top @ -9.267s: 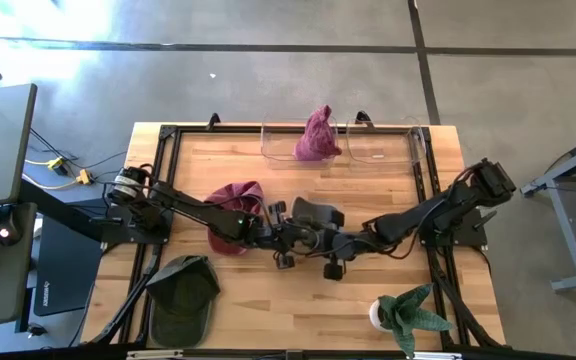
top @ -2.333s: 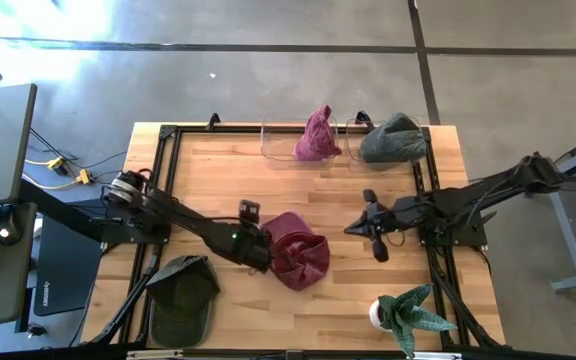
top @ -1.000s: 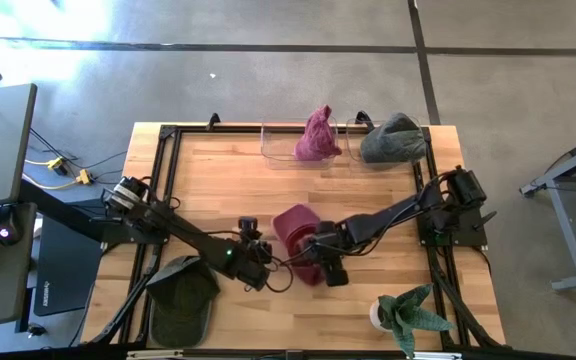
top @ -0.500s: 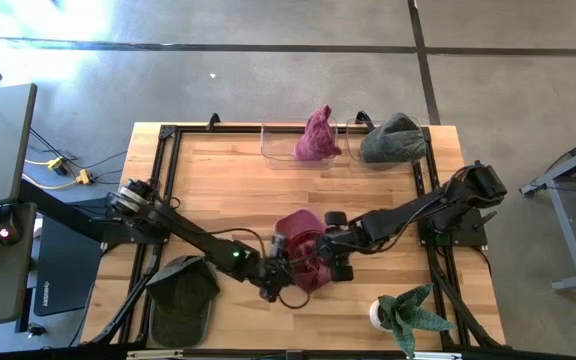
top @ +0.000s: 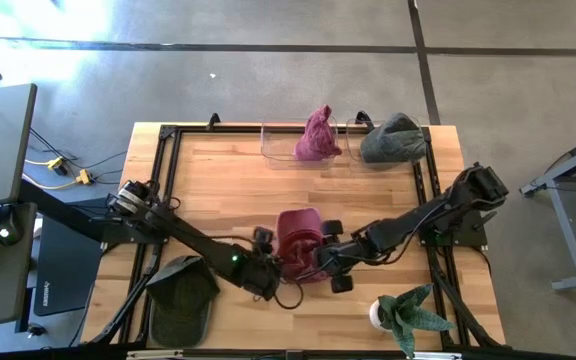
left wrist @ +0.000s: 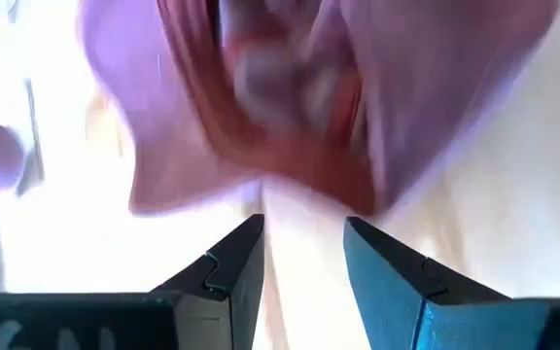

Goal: Pick & Place hat
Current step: Put the red cap into the left transparent bin

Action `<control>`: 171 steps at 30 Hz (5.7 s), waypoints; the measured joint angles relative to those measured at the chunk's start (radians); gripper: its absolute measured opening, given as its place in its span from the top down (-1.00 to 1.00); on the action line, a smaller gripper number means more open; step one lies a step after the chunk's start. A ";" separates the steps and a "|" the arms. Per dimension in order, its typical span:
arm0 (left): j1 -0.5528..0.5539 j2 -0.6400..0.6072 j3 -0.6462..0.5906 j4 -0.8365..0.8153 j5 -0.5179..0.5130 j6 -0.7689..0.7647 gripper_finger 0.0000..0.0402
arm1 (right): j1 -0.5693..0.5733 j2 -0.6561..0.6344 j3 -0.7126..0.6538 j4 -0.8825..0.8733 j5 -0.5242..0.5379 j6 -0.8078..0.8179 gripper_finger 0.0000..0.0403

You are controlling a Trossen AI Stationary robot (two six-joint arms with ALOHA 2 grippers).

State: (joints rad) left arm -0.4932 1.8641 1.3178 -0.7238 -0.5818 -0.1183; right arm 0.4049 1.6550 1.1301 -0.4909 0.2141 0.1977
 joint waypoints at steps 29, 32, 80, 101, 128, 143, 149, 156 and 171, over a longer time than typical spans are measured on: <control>-0.011 0.005 0.012 0.120 0.001 -0.018 0.32 | -0.127 0.161 0.000 -0.076 -0.261 0.004 0.47; -0.011 0.005 0.012 0.122 -0.007 -0.018 0.32 | -0.127 0.161 0.000 -0.083 -0.267 -0.001 0.70; 0.269 0.169 0.017 0.354 0.470 0.207 0.32 | 0.095 -0.077 -0.041 -0.347 0.114 0.513 0.97; 0.198 0.177 0.123 0.268 0.286 0.226 0.32 | -0.064 -0.143 -0.198 -0.010 0.105 0.321 0.90; 0.407 0.084 -0.100 0.257 0.268 -0.046 0.98 | -0.058 -0.141 -0.197 0.010 0.113 0.292 0.90; 0.350 0.114 -0.110 0.469 0.425 0.093 0.99 | -0.082 -0.097 -0.197 0.007 0.131 0.346 0.93; 0.331 0.116 -0.085 0.445 0.475 0.111 0.99 | -0.130 -0.050 -0.197 -0.090 0.123 0.398 0.93; 0.324 0.117 -0.078 0.418 0.477 0.114 0.99 | -0.137 -0.057 -0.196 -0.087 0.115 0.309 0.65; 0.157 0.003 -0.080 0.311 0.179 0.149 0.99 | -0.118 -0.298 -0.196 -0.110 0.120 0.256 0.05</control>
State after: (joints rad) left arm -0.3363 1.8668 1.2381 -0.4130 -0.4024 0.0305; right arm 0.2867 1.3571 0.9340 -0.6008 0.3342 0.4541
